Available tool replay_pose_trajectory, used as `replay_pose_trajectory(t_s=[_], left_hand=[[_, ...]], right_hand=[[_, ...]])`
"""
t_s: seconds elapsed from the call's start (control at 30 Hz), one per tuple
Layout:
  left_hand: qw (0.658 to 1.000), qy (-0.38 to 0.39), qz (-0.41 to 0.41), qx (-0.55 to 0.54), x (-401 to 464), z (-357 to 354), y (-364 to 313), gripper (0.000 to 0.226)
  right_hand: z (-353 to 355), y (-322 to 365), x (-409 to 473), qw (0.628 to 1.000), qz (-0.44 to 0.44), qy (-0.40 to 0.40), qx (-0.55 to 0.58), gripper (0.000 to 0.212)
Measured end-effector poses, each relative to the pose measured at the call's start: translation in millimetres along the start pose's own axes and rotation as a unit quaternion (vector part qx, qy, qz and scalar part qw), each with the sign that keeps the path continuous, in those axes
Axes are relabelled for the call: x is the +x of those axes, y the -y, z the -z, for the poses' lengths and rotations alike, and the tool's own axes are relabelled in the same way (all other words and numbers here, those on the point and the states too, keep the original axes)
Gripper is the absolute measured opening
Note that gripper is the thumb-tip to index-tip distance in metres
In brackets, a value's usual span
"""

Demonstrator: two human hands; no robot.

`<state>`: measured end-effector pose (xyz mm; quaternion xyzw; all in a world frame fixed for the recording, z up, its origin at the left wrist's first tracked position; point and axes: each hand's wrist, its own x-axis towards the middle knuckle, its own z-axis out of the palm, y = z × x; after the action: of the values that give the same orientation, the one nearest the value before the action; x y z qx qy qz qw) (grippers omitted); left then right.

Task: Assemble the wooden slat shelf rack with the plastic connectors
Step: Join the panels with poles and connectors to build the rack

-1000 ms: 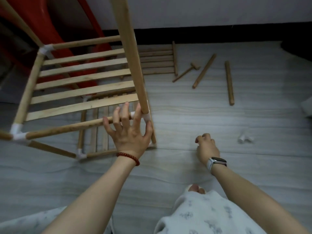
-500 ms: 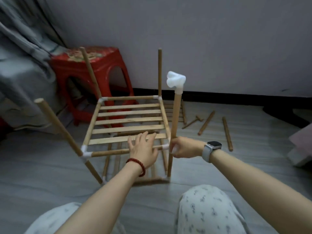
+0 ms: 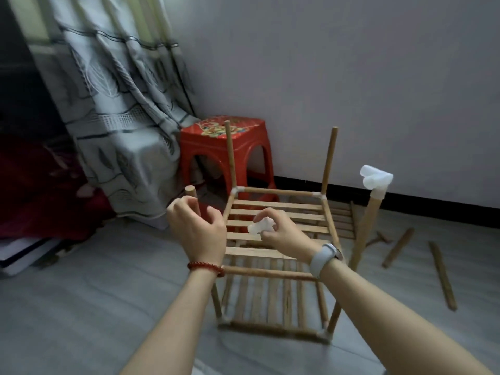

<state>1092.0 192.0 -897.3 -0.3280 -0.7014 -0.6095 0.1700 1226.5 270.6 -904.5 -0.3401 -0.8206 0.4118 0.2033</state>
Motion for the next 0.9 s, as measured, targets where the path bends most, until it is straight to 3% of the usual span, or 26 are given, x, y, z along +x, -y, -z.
replay_pose_trajectory(t_s=[0.07, 0.17, 0.37, 0.47, 0.63, 0.73, 0.83, 0.9], left_hand=[[0.998, 0.003, 0.037, -0.052, 8, -2, 4, 0.031], [0.987, 0.098, 0.1, -0.08, 16, -6, 14, 0.031], [0.976, 0.185, 0.031, -0.112, 7, -4, 5, 0.018], [0.955, 0.253, -0.002, -0.156, -8, -6, -13, 0.039], [0.914, 0.348, -0.069, -0.198, -28, -10, -33, 0.028], [0.894, 0.386, -0.114, -0.194, -32, -11, -33, 0.035], [0.854, 0.452, -0.138, -0.216, -34, -8, -38, 0.034], [0.854, 0.452, -0.134, -0.221, -32, -7, -43, 0.031]], right_hand=[[-4, -1, 6, 0.999, 0.015, -0.024, 0.016, 0.034], [0, 0, 10, 0.995, 0.021, -0.043, 0.089, 0.041], [36, 6, 1, 0.952, 0.038, -0.082, 0.294, 0.036], [52, 11, -6, 0.922, 0.052, -0.081, 0.374, 0.034], [65, 15, -22, 0.924, 0.087, -0.089, 0.361, 0.035], [68, 14, -30, 0.924, 0.077, -0.099, 0.361, 0.038], [71, 9, -36, 0.917, 0.066, -0.068, 0.387, 0.027], [74, 6, -39, 0.907, 0.065, -0.043, 0.414, 0.022]])
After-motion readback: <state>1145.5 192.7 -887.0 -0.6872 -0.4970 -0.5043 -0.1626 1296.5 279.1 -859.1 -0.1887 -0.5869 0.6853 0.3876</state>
